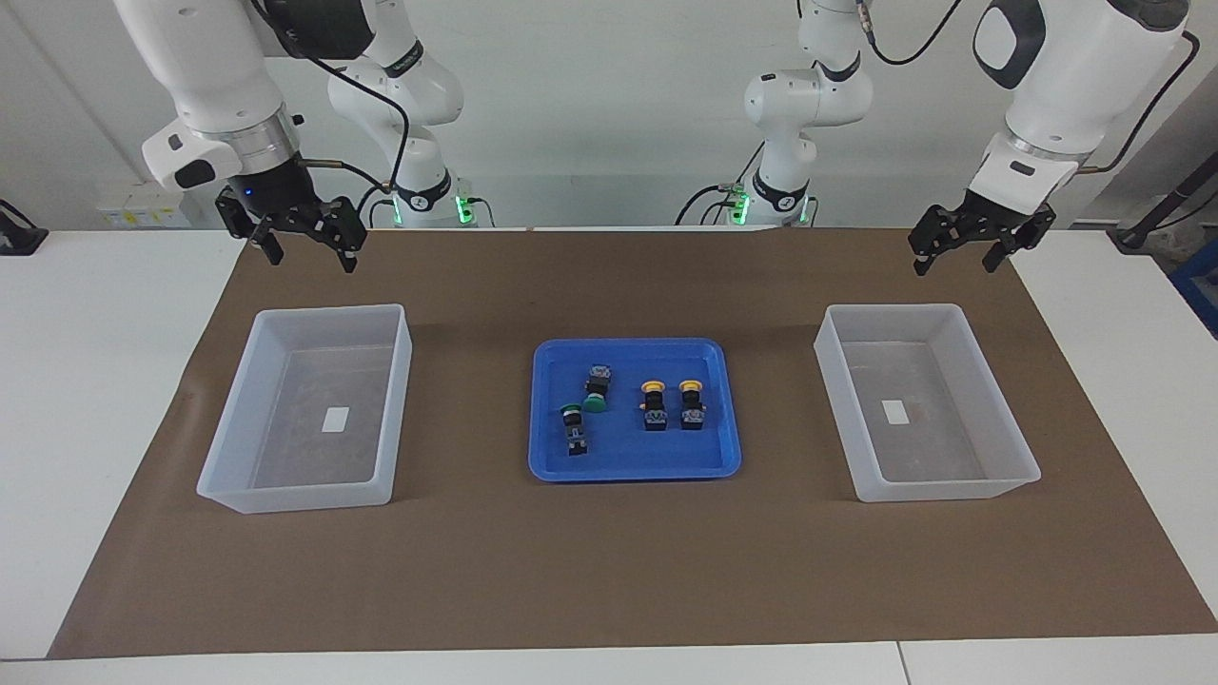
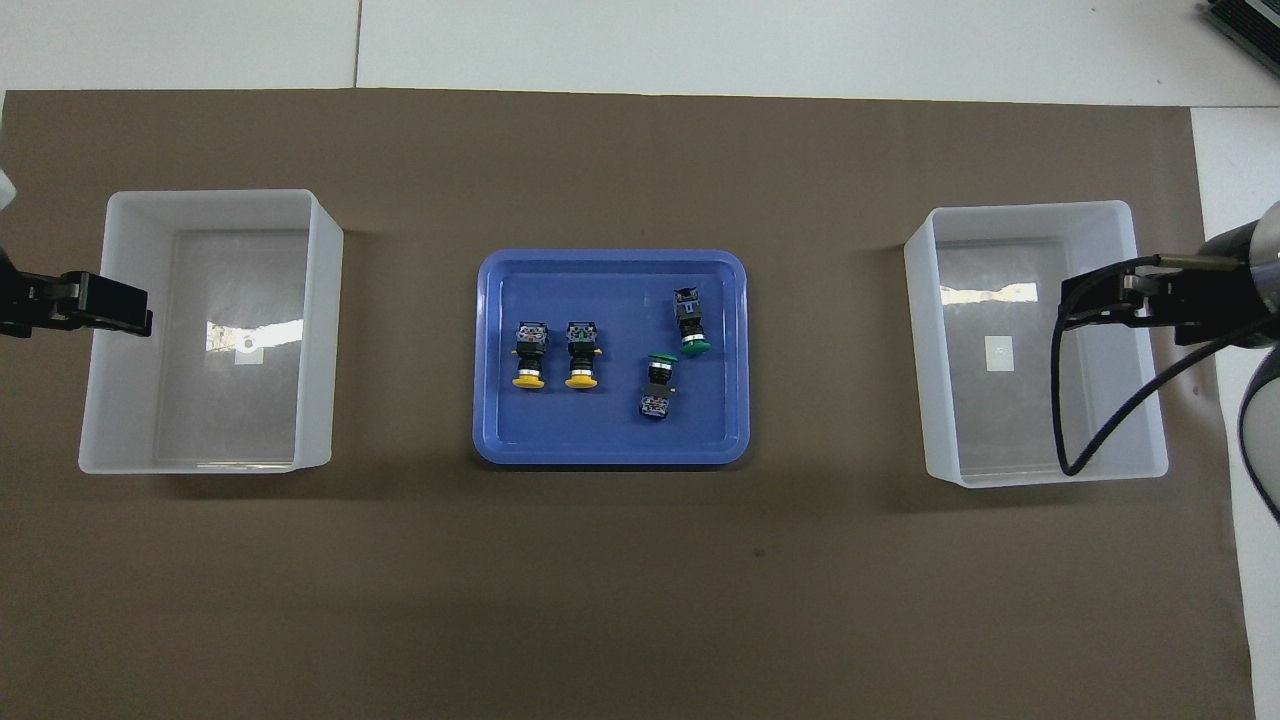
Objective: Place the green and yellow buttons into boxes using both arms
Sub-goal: 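Reach the left gripper toward the yellow-capped buttons on the blue tray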
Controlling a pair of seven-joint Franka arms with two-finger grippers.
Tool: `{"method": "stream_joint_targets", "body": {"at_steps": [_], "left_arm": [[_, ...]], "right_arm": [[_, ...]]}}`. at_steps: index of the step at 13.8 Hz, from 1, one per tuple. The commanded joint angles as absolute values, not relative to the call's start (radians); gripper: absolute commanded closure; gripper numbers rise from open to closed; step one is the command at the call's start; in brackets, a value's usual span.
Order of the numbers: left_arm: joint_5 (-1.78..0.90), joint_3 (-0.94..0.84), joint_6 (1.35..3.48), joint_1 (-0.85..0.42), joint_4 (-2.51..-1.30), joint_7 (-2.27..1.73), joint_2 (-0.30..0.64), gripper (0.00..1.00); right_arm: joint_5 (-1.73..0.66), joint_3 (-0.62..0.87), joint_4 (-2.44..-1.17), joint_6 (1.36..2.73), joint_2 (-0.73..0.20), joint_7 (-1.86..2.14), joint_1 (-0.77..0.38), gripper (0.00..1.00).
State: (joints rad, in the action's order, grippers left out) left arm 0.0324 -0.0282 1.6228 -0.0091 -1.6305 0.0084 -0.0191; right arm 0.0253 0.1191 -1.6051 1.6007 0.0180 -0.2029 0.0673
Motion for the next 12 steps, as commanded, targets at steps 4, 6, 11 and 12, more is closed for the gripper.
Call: {"method": "stream_joint_targets", "body": {"at_steps": [4, 6, 11, 12], "left_arm": [[0.051, -0.028, 1.651, -0.015, -1.658, 0.005, -0.041, 0.0], [0.028, -0.029, 1.655, -0.011, -1.667, 0.005, -0.044, 0.0], [-0.048, -0.032, 1.762, -0.101, -1.73, -0.118, -0.031, 0.0], [-0.064, -0.032, 1.81, -0.13, -1.756, -0.176, -0.031, 0.0]], "right_arm": [[0.008, 0.124, -1.624, 1.585, 0.037, -0.21, 0.075, 0.0], [0.008, 0.124, -1.624, 1.586, 0.037, -0.209, 0.075, 0.0], [0.006, 0.124, -1.624, 1.588, 0.037, -0.209, 0.075, 0.0], [0.008, 0.124, -1.624, 1.586, 0.037, -0.209, 0.075, 0.0]]}}
